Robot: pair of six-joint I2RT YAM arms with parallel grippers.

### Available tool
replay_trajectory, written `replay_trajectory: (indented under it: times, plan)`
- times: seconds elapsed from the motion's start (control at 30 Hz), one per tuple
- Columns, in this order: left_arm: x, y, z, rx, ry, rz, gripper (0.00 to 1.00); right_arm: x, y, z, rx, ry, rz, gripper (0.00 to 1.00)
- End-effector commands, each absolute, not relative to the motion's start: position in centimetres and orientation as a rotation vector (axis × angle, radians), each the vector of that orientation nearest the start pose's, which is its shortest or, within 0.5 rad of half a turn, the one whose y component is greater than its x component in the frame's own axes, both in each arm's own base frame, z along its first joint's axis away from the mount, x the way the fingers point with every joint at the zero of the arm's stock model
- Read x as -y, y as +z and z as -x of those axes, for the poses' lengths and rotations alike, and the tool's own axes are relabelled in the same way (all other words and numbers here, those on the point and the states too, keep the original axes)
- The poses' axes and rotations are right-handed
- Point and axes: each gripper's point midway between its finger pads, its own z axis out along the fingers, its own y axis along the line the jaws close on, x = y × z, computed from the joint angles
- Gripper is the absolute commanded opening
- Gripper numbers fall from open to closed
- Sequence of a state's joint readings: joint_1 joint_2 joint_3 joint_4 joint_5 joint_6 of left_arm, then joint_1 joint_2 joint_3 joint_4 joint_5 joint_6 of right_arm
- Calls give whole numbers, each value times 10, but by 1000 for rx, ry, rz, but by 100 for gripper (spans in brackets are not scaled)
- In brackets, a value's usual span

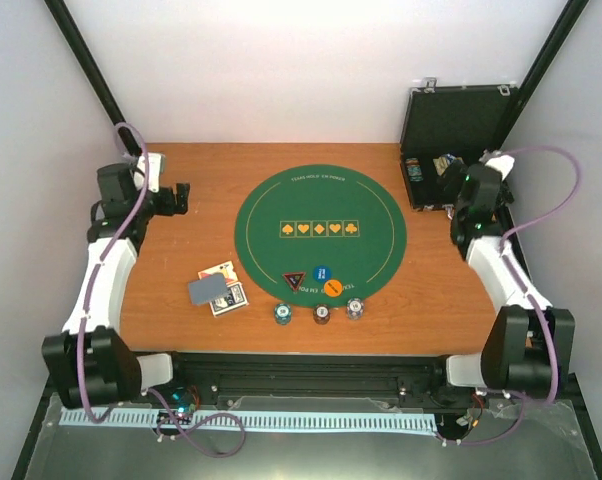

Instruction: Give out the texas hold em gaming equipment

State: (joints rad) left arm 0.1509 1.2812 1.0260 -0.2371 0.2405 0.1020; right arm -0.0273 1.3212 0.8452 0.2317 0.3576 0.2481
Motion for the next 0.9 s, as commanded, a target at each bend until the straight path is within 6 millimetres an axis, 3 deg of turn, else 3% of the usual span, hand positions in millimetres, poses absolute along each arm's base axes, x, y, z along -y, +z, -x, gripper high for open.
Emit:
replay_trajectory:
  times: [0.0,0.07,0.17,0.23,0.37,0.47,0.57,0.67,0.87]
  plan:
    - [5,264,-348,-2203,-243,-211,100,66,208,-430,-2025,292,-723,100]
    - [7,276,-331,-2228,-243,-221,100,32,213,-436,-2048,497,-626,100]
    - [1,281,-314,-2263,-186,-211,100,-38,223,-433,-2136,377,-341,100]
    - [0,278,-304,-2282,-167,-216,100,-94,220,-423,-2206,341,-151,100]
    - [3,260,-285,-2368,-193,-218,100,-195,200,-381,-2290,322,180,100]
    - [1,245,-278,-2411,-185,-198,100,-254,172,-342,-2355,324,381,100]
    - [0,234,-271,-2436,-183,-186,100,-289,146,-310,-2412,316,505,98]
    - [-4,226,-268,-2462,-158,-171,100,-311,119,-285,-2459,313,587,93]
    - [-11,221,-269,-2485,-110,-152,100,-324,73,-259,-2573,278,645,80]
